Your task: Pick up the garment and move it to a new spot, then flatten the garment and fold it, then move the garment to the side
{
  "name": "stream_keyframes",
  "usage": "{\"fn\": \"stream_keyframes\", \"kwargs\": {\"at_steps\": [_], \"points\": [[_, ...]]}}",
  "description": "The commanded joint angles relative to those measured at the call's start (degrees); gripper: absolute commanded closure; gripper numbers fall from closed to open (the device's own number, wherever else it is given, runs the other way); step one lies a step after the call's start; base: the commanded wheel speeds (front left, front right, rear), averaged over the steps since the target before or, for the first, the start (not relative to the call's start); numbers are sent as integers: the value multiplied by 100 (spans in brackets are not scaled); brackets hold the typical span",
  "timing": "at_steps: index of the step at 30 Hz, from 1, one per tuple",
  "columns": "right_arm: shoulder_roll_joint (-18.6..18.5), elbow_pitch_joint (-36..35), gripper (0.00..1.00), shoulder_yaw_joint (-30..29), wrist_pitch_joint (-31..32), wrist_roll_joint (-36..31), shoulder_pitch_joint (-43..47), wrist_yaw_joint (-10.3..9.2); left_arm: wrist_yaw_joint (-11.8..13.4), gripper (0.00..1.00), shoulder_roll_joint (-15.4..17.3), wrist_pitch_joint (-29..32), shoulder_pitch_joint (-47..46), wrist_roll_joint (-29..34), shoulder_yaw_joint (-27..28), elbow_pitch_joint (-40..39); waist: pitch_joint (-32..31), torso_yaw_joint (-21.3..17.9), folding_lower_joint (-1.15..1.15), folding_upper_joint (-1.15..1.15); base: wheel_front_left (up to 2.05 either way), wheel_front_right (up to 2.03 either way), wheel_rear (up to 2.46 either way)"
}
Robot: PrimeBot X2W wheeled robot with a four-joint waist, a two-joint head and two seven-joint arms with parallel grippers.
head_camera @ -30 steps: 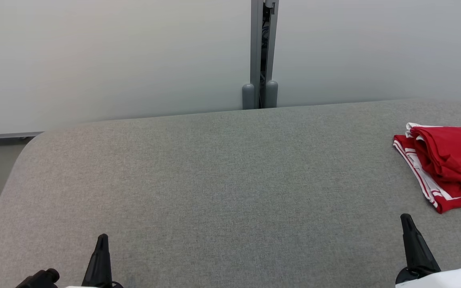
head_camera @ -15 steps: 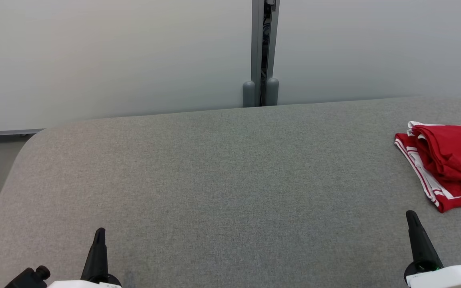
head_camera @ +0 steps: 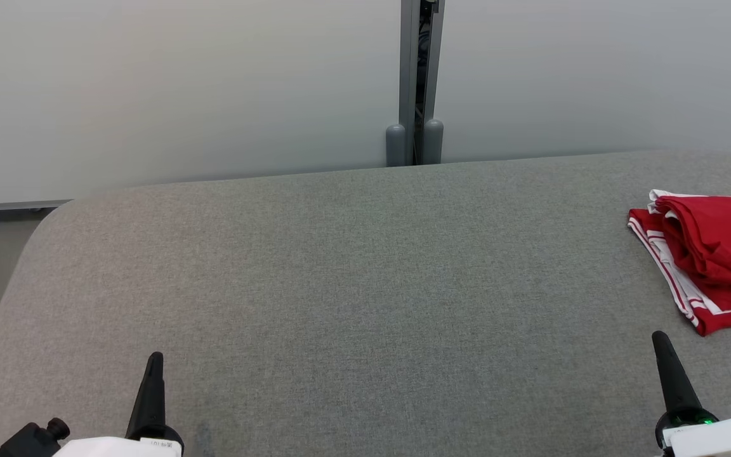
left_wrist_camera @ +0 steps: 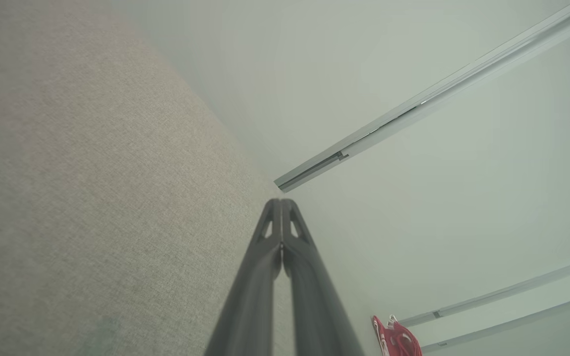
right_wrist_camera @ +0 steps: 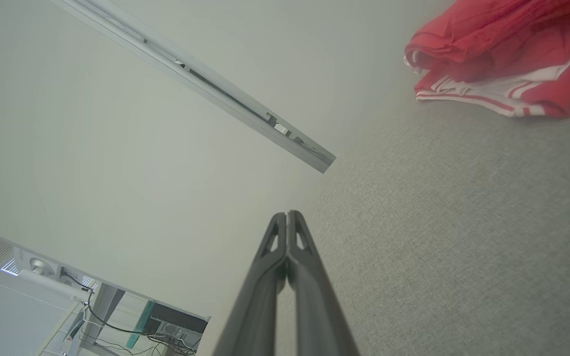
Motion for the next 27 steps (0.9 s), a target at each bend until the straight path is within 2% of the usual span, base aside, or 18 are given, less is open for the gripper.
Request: {"fn": "stream_keyframes", "kwargs": {"at_steps": [1, 27], "points": [[-58, -81, 100, -50, 79, 246, -129, 1, -50, 100, 30, 42, -190, -228, 45, -74, 8, 2, 0, 0, 0, 0, 0], [-48, -86, 100, -265, 499, 1719, -177, 0, -211, 100, 35, 360, -300, -1659, 162, -128, 103, 23, 0, 0, 0, 0, 0]]}}
